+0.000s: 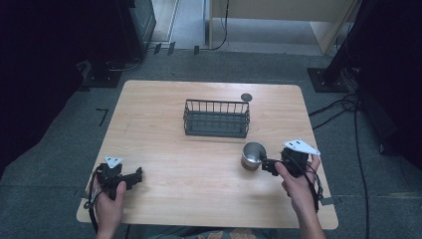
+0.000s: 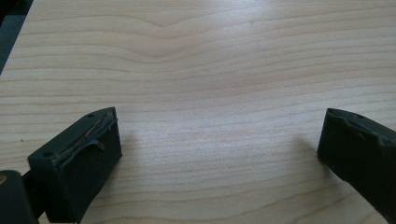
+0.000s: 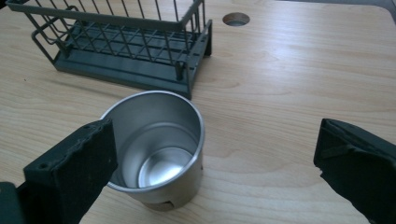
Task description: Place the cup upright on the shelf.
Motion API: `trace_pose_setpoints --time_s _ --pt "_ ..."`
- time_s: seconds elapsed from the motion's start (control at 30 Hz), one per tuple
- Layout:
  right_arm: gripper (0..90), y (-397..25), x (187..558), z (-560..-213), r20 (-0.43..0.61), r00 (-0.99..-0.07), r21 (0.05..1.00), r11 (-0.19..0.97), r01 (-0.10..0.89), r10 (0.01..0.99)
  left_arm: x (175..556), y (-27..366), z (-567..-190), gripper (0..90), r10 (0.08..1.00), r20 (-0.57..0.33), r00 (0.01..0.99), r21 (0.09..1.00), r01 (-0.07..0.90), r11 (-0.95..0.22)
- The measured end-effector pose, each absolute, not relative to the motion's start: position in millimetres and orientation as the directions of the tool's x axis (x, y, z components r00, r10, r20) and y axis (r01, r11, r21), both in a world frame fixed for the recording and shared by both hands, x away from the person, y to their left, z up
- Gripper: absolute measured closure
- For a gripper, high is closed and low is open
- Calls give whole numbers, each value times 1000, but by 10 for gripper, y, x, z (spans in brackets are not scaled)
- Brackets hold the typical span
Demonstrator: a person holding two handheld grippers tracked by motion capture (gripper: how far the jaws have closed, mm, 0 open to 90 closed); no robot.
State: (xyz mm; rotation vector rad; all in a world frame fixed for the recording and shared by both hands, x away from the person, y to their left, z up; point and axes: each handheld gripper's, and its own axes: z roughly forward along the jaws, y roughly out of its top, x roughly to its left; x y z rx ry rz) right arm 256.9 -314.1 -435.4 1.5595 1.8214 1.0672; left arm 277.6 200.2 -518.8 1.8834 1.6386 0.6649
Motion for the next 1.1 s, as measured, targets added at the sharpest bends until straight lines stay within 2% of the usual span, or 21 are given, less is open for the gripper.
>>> trace_pose_setpoints --time_s 0.53,0.87,1.1 --pt "0 -2807 2681 -4426 121 -280 813 67 579 952 2776 2002 -5188 0 991 11 134 688 718 -105" --pt "0 -2692 2733 -4548 104 -285 803 89 590 953 2777 2002 -5188 0 991 11 134 688 718 -104" --pt "0 -2679 2798 -4692 90 -254 787 88 611 963 2776 2002 -5187 0 991 11 134 688 719 -105"
